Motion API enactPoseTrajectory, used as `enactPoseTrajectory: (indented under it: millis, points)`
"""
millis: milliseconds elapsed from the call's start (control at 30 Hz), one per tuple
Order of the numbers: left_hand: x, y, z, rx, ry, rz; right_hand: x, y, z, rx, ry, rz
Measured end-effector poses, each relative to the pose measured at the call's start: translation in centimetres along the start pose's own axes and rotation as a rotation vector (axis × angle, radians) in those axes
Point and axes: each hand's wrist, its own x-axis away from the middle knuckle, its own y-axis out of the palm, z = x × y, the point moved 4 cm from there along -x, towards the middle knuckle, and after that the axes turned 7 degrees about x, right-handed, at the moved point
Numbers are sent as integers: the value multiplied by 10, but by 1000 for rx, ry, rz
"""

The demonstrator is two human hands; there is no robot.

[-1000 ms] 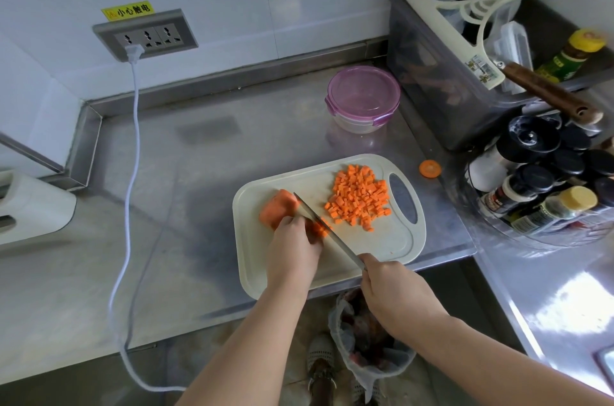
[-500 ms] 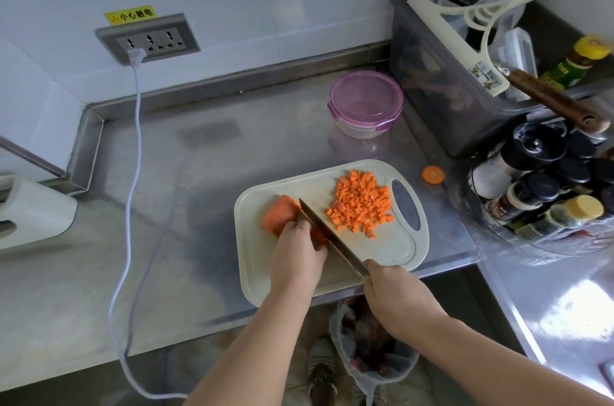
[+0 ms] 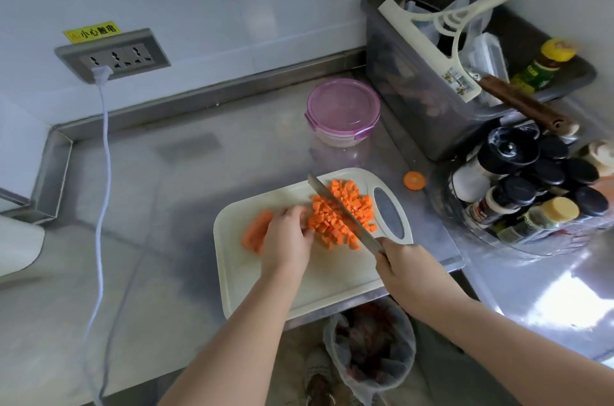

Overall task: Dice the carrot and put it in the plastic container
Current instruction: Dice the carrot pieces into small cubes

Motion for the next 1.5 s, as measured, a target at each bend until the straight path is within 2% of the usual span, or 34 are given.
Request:
enactPoseTrajectory:
  millis: [67, 167, 233, 300, 367, 467, 567, 667, 767, 833, 900, 967, 1100, 1167, 1267, 1367, 1500]
  points:
    - [-2, -11, -4, 28, -9, 52, 1, -5, 2, 53, -37, 30]
    - [-5, -39, -8, 237, -17, 209, 8, -14, 5, 208, -97, 110]
    - [-7, -59, 1, 285, 63, 278, 11, -18, 5, 340, -160, 185]
    - [-10, -63, 19, 223, 233, 128, 14, -20, 6, 434, -210, 204]
    - [-10, -48, 31, 79, 353, -143, 14, -23, 8, 488, -219, 237]
    - [-11, -27, 36, -192, 335, -364, 15, -28, 6, 541, -216, 269]
    - [-8, -16, 45, -313, 317, -426, 15, -31, 4, 569, -219, 281]
    - [-8, -17, 50, -323, 324, -370, 15, -31, 6, 541, -247, 294]
    - [-18, -23, 34, -166, 290, -243, 15, -31, 9, 499, -242, 279]
    - [-21, -38, 20, -23, 192, -98, 14, -33, 7, 457, -216, 254]
    - [-21, -55, 1, 27, 57, 28, 10, -33, 8, 297, -149, 174]
    - [-21, -66, -25, 32, -87, 70, 4, -28, 7, 141, -89, 108]
    - [-11, -64, -51, -17, -214, -75, -8, -22, -3, -93, -4, 44]
    - [-4, -58, -51, -74, -210, -146, -9, -20, -8, -213, 20, -9]
    - [1, -55, -46, -173, -172, -133, -8, -17, -11, -317, 31, -72]
    - [5, -55, -45, -216, -147, -178, -6, -15, -8, -207, 13, -54]
    - [21, -49, -48, -289, -61, -415, 1, -18, -7, 67, -67, 68]
